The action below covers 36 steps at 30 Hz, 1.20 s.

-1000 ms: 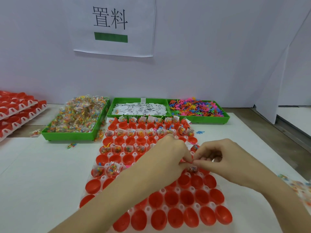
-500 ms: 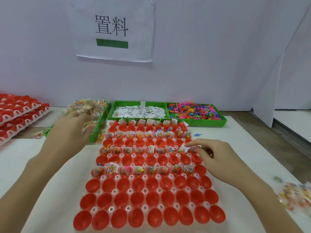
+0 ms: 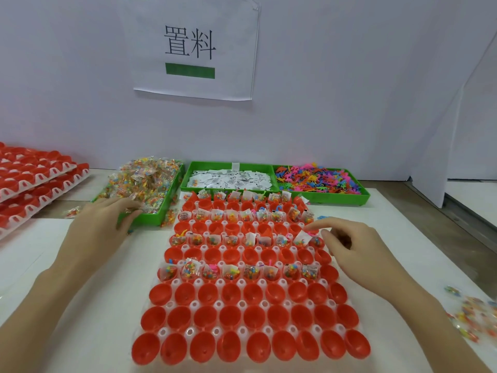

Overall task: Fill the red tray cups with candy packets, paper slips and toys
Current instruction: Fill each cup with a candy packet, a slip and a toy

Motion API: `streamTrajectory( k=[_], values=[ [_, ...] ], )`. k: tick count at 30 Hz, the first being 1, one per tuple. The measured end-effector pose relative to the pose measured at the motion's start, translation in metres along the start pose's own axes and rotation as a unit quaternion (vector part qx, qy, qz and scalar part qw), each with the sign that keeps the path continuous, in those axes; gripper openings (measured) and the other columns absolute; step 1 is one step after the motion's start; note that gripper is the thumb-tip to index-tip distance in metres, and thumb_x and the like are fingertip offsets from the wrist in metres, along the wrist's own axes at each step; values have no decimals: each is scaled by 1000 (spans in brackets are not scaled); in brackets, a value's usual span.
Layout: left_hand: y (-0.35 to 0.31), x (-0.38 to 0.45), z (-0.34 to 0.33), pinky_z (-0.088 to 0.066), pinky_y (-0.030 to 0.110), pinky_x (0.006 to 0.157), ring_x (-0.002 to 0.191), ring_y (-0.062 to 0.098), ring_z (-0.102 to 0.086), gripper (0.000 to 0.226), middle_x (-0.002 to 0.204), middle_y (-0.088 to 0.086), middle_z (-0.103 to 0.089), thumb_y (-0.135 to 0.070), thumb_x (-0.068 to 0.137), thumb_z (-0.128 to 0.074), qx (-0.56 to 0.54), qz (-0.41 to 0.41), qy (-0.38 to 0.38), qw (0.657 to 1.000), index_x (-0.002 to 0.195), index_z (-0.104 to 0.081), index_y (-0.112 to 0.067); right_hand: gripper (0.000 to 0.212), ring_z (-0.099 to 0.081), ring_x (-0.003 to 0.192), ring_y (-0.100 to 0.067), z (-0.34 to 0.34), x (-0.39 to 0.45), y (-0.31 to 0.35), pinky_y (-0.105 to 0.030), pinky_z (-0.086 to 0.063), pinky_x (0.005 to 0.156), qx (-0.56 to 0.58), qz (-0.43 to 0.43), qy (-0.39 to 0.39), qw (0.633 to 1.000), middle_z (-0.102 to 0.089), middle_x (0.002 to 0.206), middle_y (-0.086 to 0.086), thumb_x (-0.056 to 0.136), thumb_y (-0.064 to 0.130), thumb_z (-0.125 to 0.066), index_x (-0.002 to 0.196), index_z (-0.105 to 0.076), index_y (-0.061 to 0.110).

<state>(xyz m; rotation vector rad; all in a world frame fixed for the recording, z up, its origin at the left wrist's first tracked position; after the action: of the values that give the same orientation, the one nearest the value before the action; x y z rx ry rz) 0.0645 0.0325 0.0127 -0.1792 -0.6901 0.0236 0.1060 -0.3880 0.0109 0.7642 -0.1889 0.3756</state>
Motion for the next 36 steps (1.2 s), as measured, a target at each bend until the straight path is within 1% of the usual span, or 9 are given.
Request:
streamTrajectory(
  k=[8,13,15,17,19,22,27,31,36],
  values=[
    [2,-2,13,-56,49,73,80,38,-68,8,88,12,-76,-5,82,-83,-29,-5,-62,998,90,-82,-5,29,-52,58,-21,8,0,0,-24,-40,52,9,7,-25,1000,-58,62,-11,102,18,-56,101,-71,43],
    [-4,-4,25,-54,48,70,78,37,-63,8,87,14,-74,-6,84,-81,-28,-24,-112,993,92,-82,-4,30,-56,59,-18,6,-1,6,-30,-46,58,30,30,-37,998,-58,61,-3,102,18,-55,101,-70,44],
    [-10,-3,32,-50,37,74,78,25,-61,10,87,12,-74,-8,85,-79,-45,-36,-132,990,94,-81,-4,29,-58,60,-15,4,-2,11,-27,-48,58,47,41,-46,997,-60,64,3,103,18,-55,104,-71,43],
    [-11,-1,35,-46,16,74,76,10,-61,14,84,2,-73,-13,85,-80,-136,-2,-125,983,98,-80,-10,27,-62,67,-14,-1,0,21,-27,-51,62,55,55,-39,996,-64,70,8,102,19,-56,106,-71,41],
    [-13,0,30,-46,5,72,73,3,-64,18,81,-7,-73,-20,84,-82,-244,50,-99,963,101,-79,-19,25,-64,72,-14,-10,4,35,-24,-51,63,52,72,-23,996,-67,76,10,101,17,-58,107,-70,38],
    [-26,-1,21,-52,11,73,72,8,-68,16,82,-9,-76,-23,82,-84,-319,81,-67,942,98,-80,-23,21,-65,78,-10,-21,19,57,-15,-47,65,25,104,0,994,-70,80,10,99,17,-60,106,-71,33],
    [-49,-2,16,-53,12,73,70,7,-69,14,83,-13,-76,-25,81,-81,-355,42,-32,933,96,-81,-25,20,-67,76,3,-35,78,82,-7,-43,65,-21,137,37,990,-73,84,13,99,11,-59,103,-76,22],
    [-58,-2,10,-57,16,81,79,9,-74,12,89,-10,-78,-23,82,-81,-393,30,-8,919,94,-79,-23,22,-70,89,-16,-61,152,66,-20,-50,77,-114,96,68,986,-76,102,-2,102,11,-56,112,-75,15],
    [-51,-2,4,-62,28,76,79,25,-79,16,87,6,-80,-23,84,-82,-526,99,4,845,94,-72,-14,18,-70,101,-26,-85,207,35,-29,-50,85,-252,54,73,963,-77,108,-12,97,13,-66,104,-79,3]
  ],
)
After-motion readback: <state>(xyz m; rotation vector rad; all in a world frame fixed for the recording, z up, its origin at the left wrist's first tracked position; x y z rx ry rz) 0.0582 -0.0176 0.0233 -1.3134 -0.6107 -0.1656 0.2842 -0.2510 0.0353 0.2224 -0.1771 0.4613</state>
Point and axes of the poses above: each hand's wrist, its own x-axis towards the middle knuckle, its own z-axis out of the back of the hand, y = z × x, the point moved 10 cm from there along x, towards the middle knuckle
